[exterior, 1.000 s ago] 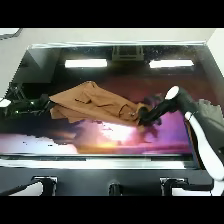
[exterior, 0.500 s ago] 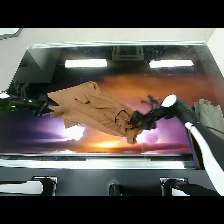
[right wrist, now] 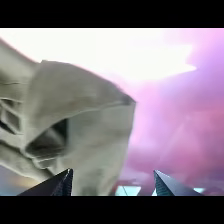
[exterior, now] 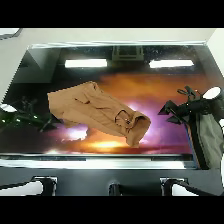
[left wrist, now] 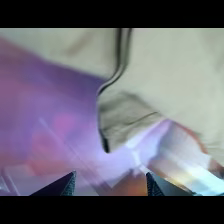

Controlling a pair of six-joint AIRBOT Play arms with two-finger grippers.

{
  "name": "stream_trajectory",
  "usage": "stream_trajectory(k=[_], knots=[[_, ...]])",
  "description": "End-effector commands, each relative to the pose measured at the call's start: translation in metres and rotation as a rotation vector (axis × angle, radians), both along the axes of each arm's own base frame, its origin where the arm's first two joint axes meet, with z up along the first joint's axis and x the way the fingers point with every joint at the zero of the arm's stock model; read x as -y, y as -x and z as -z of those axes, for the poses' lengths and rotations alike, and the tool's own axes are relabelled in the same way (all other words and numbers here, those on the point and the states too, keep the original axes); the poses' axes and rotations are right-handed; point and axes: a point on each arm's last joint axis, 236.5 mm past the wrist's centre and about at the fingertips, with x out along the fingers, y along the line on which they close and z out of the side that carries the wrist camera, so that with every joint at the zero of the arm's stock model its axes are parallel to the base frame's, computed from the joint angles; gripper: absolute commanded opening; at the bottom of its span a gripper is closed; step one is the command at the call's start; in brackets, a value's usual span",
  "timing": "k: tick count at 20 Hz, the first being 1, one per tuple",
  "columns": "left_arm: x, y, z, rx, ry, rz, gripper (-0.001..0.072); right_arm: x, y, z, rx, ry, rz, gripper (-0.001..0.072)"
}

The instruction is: Fold the shirts.

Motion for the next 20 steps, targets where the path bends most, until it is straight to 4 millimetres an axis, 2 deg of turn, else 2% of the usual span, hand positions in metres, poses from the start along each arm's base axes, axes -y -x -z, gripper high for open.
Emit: stream_trajectory(k=[1, 6, 7, 8, 11, 12, 13, 16, 20], knots=[[0.023, 0.0, 0.03, 0.024, -0.013, -0.061, 0.0535, 0.013, 0.003, 0.01, -0.032, 0.021, 0.009, 0.0608], [0.028, -0.026, 0.036, 0.083, -0.076, -0.129, 0.0525, 0.013, 0.004, 0.01, -0.032, 0.02, 0.004, 0.0607], [0.03, -0.029, 0.037, 0.094, -0.085, -0.131, 0.048, 0.013, 0.004, 0.01, -0.032, 0.02, 0.004, 0.0607], [0.031, -0.032, 0.037, 0.106, -0.094, -0.131, 0.0416, 0.013, 0.004, 0.01, -0.032, 0.02, 0.004, 0.0607], [0.038, -0.029, 0.037, 0.101, -0.09, -0.115, 0.0067, 0.012, 0.006, 0.013, -0.039, 0.022, 0.001, 0.0607], [0.04, -0.027, 0.036, 0.093, -0.084, -0.106, 0.0028, 0.011, 0.009, 0.019, -0.045, 0.032, -0.005, 0.0607], [0.041, -0.025, 0.035, 0.091, -0.081, -0.093, 0.0027, 0.006, 0.012, 0.03, -0.055, 0.043, -0.015, 0.0607], [0.045, -0.018, 0.031, 0.086, -0.07, -0.057, 0.0027, -0.032, 0.019, 0.059, -0.045, 0.056, -0.113, 0.0608], [0.047, -0.017, 0.017, 0.114, -0.068, -0.043, 0.0028, -0.053, -0.012, 0.081, 0.052, 0.091, -0.108, 0.0603]])
